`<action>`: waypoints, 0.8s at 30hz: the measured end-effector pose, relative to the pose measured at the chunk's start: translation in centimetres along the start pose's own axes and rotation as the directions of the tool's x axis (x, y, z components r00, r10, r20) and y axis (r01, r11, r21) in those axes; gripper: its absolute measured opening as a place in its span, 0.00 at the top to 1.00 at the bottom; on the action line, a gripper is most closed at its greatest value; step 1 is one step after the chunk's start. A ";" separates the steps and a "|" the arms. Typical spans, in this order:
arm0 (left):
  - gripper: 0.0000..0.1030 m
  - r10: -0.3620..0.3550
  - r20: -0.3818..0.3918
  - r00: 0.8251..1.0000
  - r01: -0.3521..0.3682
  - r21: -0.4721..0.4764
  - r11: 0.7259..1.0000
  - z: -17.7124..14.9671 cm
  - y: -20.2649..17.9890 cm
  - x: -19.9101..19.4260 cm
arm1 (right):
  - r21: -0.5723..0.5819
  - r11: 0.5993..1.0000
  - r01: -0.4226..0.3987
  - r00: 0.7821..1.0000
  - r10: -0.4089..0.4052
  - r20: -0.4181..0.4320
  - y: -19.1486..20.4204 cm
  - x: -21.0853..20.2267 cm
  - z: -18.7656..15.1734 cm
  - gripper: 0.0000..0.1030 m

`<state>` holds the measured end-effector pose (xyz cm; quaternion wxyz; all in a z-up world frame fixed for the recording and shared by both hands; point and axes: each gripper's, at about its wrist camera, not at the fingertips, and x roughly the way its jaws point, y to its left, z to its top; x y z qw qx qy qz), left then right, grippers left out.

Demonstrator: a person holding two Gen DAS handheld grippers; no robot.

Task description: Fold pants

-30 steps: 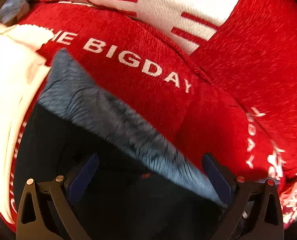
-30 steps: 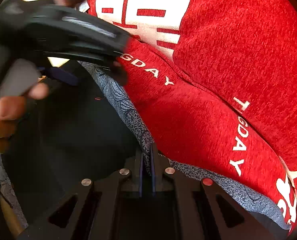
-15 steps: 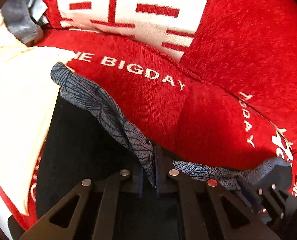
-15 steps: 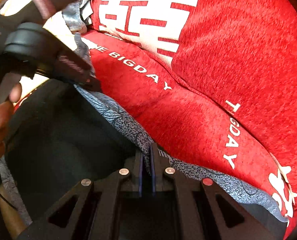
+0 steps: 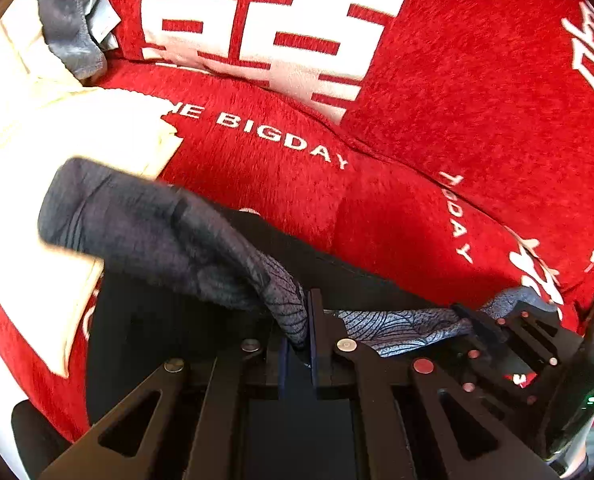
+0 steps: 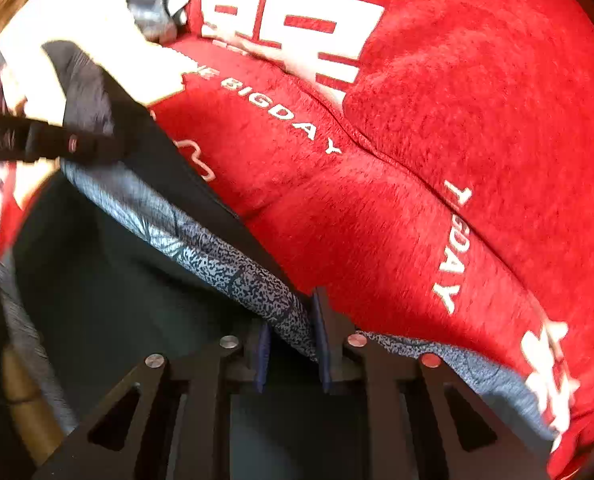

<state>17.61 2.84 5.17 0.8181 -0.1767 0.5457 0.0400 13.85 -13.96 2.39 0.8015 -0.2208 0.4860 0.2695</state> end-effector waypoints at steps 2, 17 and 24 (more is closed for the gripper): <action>0.91 -0.024 0.019 1.000 0.024 0.012 1.000 -1.0 0.2 -1.5 | -0.001 1.000 0.011 0.999 -0.011 0.035 0.8 -2.3 -0.9 0.85; 0.91 -0.084 -0.068 0.994 0.086 0.027 0.996 -13.8 7.2 -2.8 | 0.000 0.999 0.037 0.997 -0.037 0.062 12.2 -7.2 -11.1 0.88; 0.85 -0.133 -0.155 0.979 0.125 -0.060 0.990 -16.4 10.9 -0.3 | 0.084 0.992 0.097 0.995 -0.097 -0.003 14.8 -4.2 -13.5 0.87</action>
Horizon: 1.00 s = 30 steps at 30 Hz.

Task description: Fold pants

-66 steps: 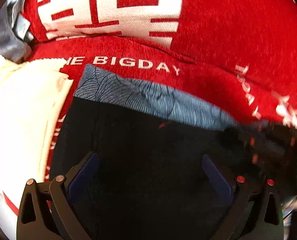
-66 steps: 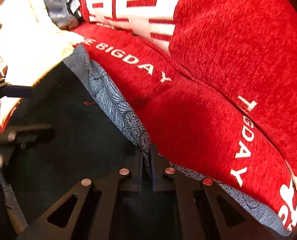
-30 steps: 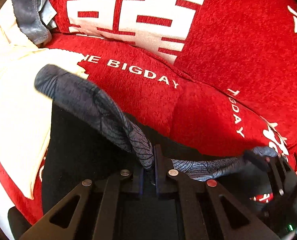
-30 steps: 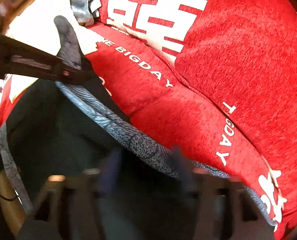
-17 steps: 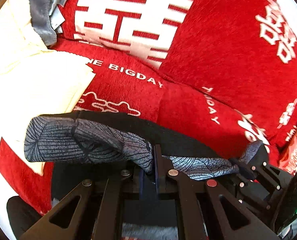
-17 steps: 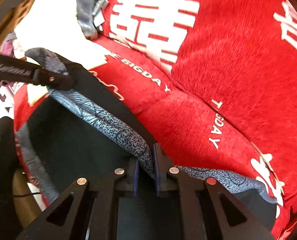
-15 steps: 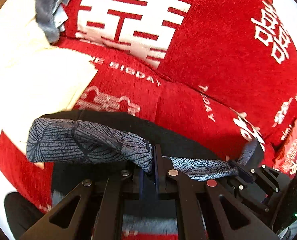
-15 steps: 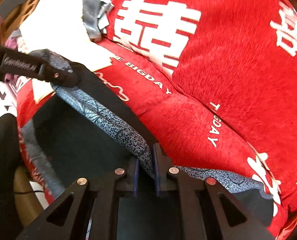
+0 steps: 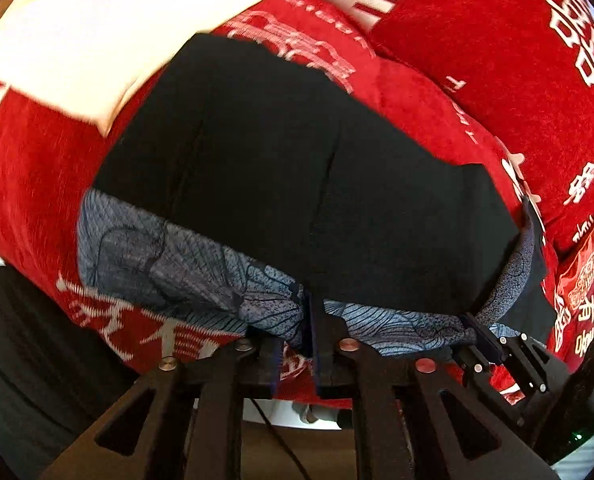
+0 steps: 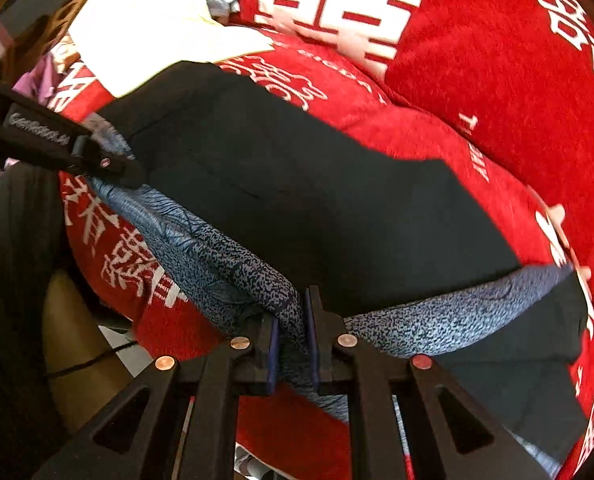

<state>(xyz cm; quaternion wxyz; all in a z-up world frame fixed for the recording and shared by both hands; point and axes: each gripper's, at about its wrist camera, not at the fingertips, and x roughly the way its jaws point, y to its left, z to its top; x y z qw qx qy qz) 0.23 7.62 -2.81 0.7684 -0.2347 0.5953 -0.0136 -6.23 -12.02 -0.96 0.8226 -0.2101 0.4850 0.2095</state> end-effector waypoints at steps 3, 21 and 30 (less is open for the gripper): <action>0.74 0.033 -0.001 0.999 -0.033 -0.022 0.999 -0.4 0.9 0.0 | 0.027 0.999 0.040 0.999 -0.040 0.008 0.5 0.0 0.0 0.87; 0.35 0.138 0.109 0.984 -0.150 0.111 0.982 0.1 -2.0 -3.9 | 0.148 0.989 0.019 0.997 -0.030 0.071 -1.0 -4.1 -0.2 0.33; 0.12 0.286 0.125 0.950 -0.307 0.207 0.929 3.2 -6.7 2.8 | 0.268 0.962 0.060 0.998 -0.061 -0.004 -4.3 -2.8 -0.6 0.33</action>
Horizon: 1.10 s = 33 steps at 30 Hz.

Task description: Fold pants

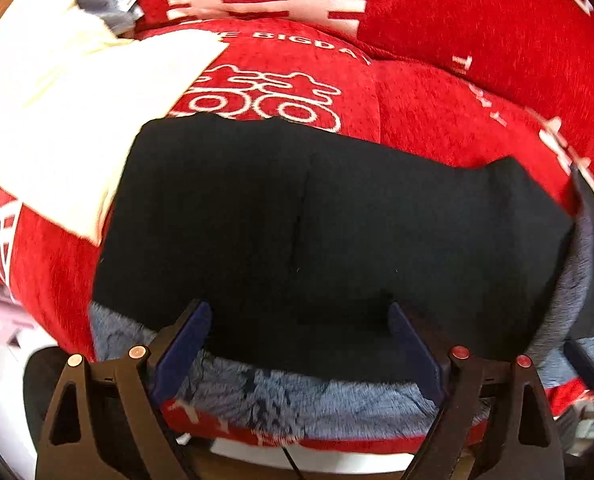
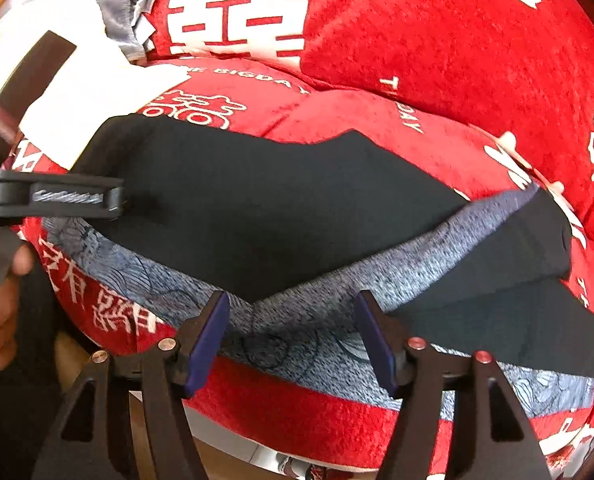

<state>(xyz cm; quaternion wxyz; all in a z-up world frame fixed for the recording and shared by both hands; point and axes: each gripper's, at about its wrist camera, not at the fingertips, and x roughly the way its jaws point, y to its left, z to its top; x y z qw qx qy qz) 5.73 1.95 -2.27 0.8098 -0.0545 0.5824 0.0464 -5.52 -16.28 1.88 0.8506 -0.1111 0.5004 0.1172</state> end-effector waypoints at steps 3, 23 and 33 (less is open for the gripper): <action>0.12 0.023 0.001 1.000 -0.023 0.022 0.999 -0.2 0.3 0.7 | 0.022 1.000 -0.004 1.000 0.004 0.004 -0.7 0.2 1.0 0.33; 0.11 0.062 0.017 0.998 -0.064 0.160 0.985 -1.4 -4.0 -0.2 | 0.270 0.954 0.132 0.991 -0.136 -0.004 -9.0 1.2 5.2 0.22; 0.11 0.070 0.014 0.997 -0.071 0.216 0.974 -0.6 -8.0 -0.3 | 0.453 0.826 0.336 0.937 -0.247 -0.246 -20.2 8.2 7.7 0.17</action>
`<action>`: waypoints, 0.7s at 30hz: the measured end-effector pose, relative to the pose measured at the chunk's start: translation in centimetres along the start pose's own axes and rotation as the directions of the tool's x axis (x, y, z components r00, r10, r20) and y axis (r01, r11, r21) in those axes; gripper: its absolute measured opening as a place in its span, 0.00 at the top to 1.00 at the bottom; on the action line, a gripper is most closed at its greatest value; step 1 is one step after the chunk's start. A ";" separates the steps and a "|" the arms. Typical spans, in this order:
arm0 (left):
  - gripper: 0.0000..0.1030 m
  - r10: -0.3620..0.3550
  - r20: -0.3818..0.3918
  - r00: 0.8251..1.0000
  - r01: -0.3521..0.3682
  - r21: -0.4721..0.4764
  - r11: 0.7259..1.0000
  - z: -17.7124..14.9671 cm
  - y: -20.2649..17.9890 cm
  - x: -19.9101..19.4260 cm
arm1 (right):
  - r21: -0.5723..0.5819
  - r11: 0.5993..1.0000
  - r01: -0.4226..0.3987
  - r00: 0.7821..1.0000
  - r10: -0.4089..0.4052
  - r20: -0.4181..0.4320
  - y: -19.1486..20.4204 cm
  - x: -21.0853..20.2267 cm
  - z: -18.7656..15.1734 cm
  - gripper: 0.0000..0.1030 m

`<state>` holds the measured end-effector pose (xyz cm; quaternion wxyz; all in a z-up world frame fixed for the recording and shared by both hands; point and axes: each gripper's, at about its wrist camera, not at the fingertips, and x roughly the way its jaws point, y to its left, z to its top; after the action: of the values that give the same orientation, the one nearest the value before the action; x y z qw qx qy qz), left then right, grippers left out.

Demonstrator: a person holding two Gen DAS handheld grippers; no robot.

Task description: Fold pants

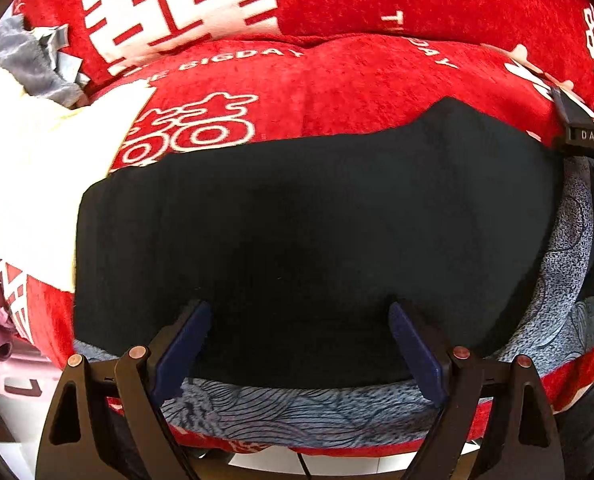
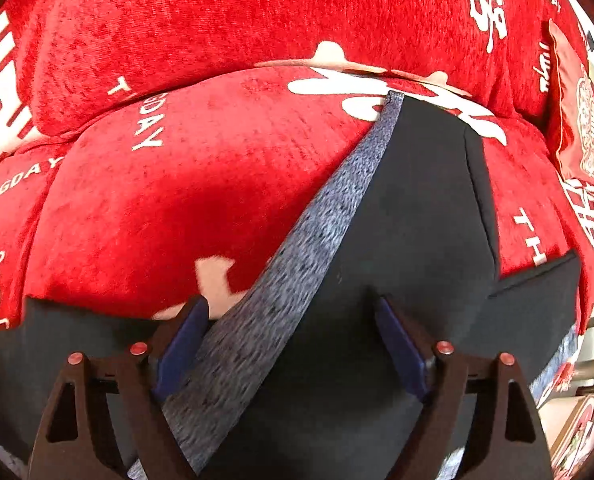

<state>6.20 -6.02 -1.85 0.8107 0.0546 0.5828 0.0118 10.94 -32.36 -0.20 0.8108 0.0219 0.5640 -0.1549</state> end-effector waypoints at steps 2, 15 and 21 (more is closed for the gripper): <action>0.11 -0.008 -0.014 1.000 0.008 0.000 1.000 0.1 -0.4 0.4 | 0.005 1.000 0.009 1.000 -0.009 0.000 -0.8 -0.2 -0.4 0.56; 0.11 -0.088 -0.001 0.996 0.087 0.129 0.988 -1.5 -6.3 -1.3 | 0.034 0.999 0.003 0.998 -0.005 0.065 -8.6 -6.6 -11.5 0.91; 0.11 -0.076 0.034 0.997 0.069 0.170 0.983 -2.7 -8.5 -1.3 | -0.100 0.994 0.034 0.998 -0.030 0.048 -6.9 -6.9 -14.0 0.87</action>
<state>2.89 -14.32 -2.29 0.8146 0.1021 0.5668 -0.0684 -5.88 -34.43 2.02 0.8213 -0.0316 0.5522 -0.1397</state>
